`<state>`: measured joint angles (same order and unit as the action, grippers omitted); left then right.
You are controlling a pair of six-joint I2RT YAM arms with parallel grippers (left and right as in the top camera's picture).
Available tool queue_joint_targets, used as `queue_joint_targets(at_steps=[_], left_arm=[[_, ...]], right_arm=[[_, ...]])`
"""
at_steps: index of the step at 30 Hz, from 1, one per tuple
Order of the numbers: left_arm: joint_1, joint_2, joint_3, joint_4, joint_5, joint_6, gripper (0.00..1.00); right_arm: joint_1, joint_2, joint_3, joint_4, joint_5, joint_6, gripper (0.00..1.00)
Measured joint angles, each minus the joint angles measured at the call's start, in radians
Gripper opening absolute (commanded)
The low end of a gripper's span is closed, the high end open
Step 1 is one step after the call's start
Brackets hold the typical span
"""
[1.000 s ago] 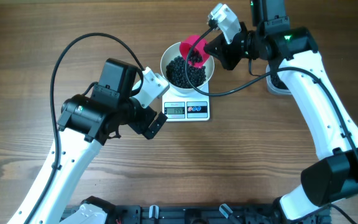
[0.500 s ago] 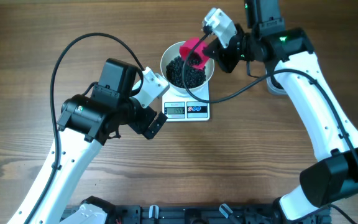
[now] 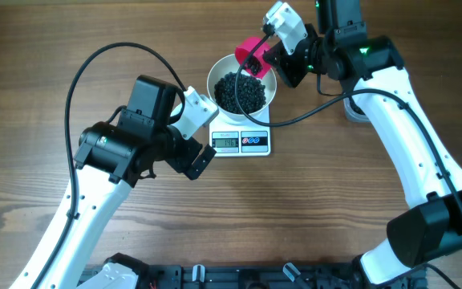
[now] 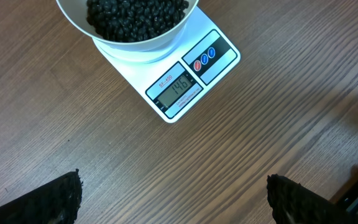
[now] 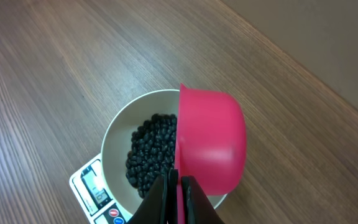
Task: Scoop item into bowl and weigh 150g on scale
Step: 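Tilt the pink cup slowly to trickle beans into the bowl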
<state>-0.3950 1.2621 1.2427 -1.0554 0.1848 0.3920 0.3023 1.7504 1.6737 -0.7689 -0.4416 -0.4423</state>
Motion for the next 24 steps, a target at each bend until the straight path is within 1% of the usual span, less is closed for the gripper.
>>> queue_joint_targets(at_steps=[4,6,7,18,21,24], left_arm=[[0.000,0.000,0.000,0.000,0.000,0.000,1.00],[0.000,0.000,0.000,0.000,0.000,0.000,1.00],[0.000,0.000,0.000,0.000,0.000,0.000,1.00],[0.000,0.000,0.000,0.000,0.000,0.000,1.00],[0.000,0.000,0.000,0.000,0.000,0.000,1.00],[0.000,0.000,0.000,0.000,0.000,0.000,1.00]], right_arm=[[0.000,0.000,0.000,-0.010,-0.032,-0.006,0.04],[0.010,0.000,0.000,-0.051,-0.080,-0.071,0.04],[0.012,0.000,0.000,-0.053,-0.082,-0.080,0.04],[0.020,0.008,0.000,-0.018,-0.051,-0.070,0.04],[0.020,0.008,0.000,-0.044,-0.085,-0.087,0.04],[0.020,0.008,0.000,-0.021,-0.062,-0.058,0.04]])
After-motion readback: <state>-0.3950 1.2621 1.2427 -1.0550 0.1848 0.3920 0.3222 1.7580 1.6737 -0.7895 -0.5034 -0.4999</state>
